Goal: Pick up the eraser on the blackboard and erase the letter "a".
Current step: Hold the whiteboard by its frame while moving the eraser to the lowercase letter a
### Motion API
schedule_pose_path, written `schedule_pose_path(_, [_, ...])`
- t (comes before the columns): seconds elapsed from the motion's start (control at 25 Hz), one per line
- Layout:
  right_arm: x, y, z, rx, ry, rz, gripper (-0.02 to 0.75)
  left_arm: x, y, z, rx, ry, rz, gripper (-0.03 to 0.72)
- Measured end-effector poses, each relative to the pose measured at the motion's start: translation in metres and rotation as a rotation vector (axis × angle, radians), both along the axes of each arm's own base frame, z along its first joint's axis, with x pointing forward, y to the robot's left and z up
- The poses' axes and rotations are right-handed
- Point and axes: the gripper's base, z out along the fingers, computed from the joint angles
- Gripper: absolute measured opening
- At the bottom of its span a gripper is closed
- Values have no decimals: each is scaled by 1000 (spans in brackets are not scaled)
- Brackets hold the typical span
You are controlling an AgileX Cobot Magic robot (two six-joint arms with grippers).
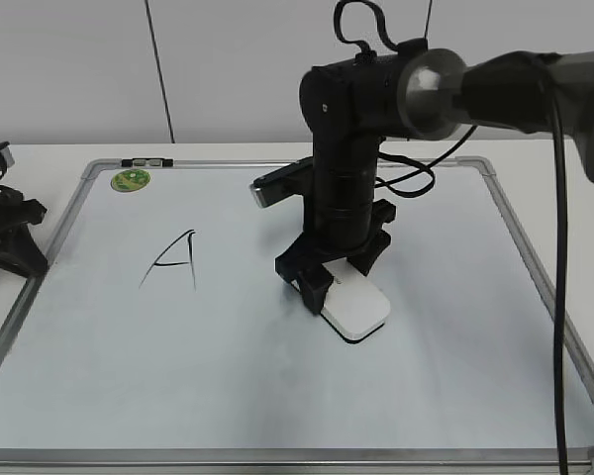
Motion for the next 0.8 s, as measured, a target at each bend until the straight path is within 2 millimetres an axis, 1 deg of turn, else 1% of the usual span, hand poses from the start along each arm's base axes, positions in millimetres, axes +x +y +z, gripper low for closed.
schedule_pose_path(0.56, [5, 1, 4, -37, -15, -14, 539, 0, 0, 0, 6, 1, -5, 34])
schedule_pose_path(0.72, [12, -9, 4, -15, 0, -55, 538, 0, 0, 0, 6, 1, -5, 34])
schedule_pose_path(0.8, [18, -19, 4, -3, -3, -90, 538, 0, 0, 0, 6, 1, -5, 34])
